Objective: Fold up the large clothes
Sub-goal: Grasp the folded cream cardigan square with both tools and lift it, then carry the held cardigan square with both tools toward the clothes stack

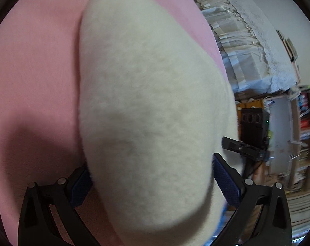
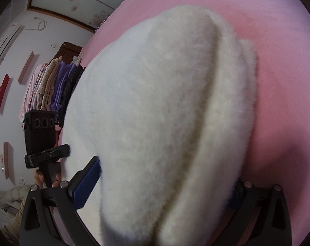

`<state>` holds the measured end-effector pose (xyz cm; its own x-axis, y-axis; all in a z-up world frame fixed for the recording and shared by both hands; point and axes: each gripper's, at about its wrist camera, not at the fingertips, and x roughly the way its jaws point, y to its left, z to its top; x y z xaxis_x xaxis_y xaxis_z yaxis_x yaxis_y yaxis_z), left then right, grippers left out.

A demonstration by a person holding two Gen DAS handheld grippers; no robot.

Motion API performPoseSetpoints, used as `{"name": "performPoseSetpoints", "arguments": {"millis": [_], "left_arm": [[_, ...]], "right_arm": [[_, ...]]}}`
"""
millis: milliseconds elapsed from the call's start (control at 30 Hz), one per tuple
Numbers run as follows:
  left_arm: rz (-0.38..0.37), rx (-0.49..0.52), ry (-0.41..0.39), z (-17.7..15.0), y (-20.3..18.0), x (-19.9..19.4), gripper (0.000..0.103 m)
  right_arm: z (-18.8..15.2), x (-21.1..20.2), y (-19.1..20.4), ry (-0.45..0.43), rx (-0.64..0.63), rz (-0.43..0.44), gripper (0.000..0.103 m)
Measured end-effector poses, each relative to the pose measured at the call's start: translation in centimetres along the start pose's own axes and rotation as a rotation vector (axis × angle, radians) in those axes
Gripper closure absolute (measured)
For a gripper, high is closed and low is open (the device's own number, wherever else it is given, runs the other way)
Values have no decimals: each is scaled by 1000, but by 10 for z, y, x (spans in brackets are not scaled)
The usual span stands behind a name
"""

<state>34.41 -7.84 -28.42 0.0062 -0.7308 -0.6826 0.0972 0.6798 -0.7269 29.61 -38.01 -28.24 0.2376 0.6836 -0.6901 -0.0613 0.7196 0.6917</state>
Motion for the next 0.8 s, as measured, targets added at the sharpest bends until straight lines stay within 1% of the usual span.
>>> {"name": "performPoseSetpoints", "arguments": {"millis": [33, 100, 167, 200, 267, 367, 433, 567, 600, 633, 667, 700, 733, 767, 800], "left_arm": [[-16, -10, 9, 1, 1, 6, 0], [-15, 7, 13, 2, -1, 13, 0], [20, 26, 12, 1, -8, 17, 0], [48, 27, 15, 2, -11, 20, 0], [84, 10, 29, 1, -15, 17, 0], [92, -41, 73, 7, -18, 18, 0], [94, -56, 74, 7, -21, 20, 0], [117, -47, 44, 3, -27, 21, 0], [132, -36, 28, 1, -30, 21, 0], [147, -23, 14, -2, -33, 19, 4], [161, -15, -3, -3, -37, 19, 7], [172, -9, -19, -6, -41, 16, 9], [181, 1, -34, -8, -45, 13, 14], [185, 11, -47, -10, -48, 8, 18], [184, 20, -60, -12, -52, 4, 20]], "right_arm": [[0, 1, 0, 5, -3, 8, 0], [1, 3, 1, 7, -4, 16, 0], [3, 5, 2, 5, -4, 20, 0], [3, 5, 3, 2, -4, 20, 0], [3, 5, 4, -2, -1, 11, 1], [4, 3, 5, -14, -2, -1, 6], [3, -1, 5, -27, -5, 2, 15], [1, -8, 7, -45, -2, 4, 27], [1, -10, 9, -50, -4, 4, 32], [0, -13, 11, -59, -11, 1, 38], [-1, -17, 13, -67, -15, 0, 42], [-2, -21, 15, -76, -14, 0, 48], [-1, -22, 19, -85, -10, 0, 52], [-3, -25, 23, -93, -11, -6, 53], [-4, -26, 29, -102, -18, -15, 55]]}}
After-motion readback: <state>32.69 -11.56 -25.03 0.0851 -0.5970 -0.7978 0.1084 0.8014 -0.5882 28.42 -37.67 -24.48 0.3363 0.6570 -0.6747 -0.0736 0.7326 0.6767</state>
